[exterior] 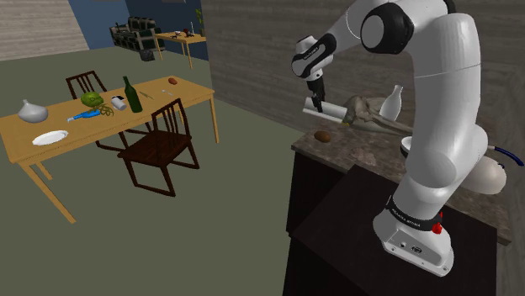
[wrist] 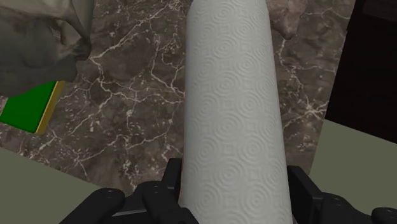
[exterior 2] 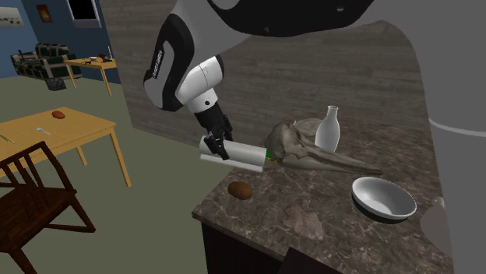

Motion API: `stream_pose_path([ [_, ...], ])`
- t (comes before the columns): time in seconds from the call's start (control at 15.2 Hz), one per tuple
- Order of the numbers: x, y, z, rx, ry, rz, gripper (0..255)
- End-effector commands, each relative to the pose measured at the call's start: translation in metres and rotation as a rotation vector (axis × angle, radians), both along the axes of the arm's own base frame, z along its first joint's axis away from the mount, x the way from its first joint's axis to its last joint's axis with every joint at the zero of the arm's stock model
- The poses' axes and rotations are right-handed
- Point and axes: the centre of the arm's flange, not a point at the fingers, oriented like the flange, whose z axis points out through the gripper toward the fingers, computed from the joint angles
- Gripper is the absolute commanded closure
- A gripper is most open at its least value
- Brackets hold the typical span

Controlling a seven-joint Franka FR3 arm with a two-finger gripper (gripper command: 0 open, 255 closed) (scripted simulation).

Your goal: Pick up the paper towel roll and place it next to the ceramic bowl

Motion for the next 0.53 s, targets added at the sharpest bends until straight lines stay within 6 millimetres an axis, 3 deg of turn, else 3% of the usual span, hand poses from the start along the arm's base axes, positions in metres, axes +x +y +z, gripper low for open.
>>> stream_pose_path([
  [0.0,0.001,0.001,0.011,0.000,0.000,0.000,255],
  [0.46,0.001,0.001,0.048,0.000,0.000,0.000,255],
])
